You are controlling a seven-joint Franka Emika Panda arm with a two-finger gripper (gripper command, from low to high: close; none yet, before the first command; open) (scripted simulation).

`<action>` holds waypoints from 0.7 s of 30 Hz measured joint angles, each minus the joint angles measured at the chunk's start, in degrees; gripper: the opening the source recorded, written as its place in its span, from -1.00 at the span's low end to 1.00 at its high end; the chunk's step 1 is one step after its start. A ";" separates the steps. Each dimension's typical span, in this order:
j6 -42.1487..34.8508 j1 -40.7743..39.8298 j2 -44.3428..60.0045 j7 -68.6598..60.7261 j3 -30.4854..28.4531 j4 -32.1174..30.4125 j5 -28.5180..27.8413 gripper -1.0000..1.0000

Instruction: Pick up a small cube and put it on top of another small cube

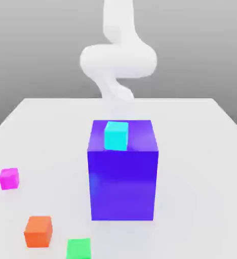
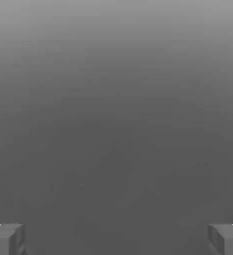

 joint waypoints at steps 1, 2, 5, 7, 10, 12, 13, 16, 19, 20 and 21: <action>1.24 -1.59 2.24 1.25 -0.69 -0.94 -0.43 0.00; 2.43 -3.12 4.40 2.42 -1.38 -1.84 -0.81 0.00; 5.88 -7.48 10.64 5.74 -3.67 -4.45 -1.76 0.00; 8.18 -10.26 14.74 7.81 -5.38 -6.18 -2.26 0.00; 11.62 -14.18 20.89 10.68 -8.28 -8.77 -2.67 0.00; 13.92 -16.66 25.01 12.34 -10.37 -10.50 -2.59 0.00; 15.08 -17.83 27.08 13.07 -11.46 -11.37 -2.41 0.00; 18.56 -21.02 33.35 14.68 -14.88 -13.97 -1.05 0.00; 22.01 -25.67 39.82 14.96 -17.72 -16.57 2.16 0.00; 23.13 -27.18 42.02 14.70 -18.19 -17.42 3.72 0.00; 24.23 -28.54 44.23 14.26 -18.55 -18.26 5.52 0.00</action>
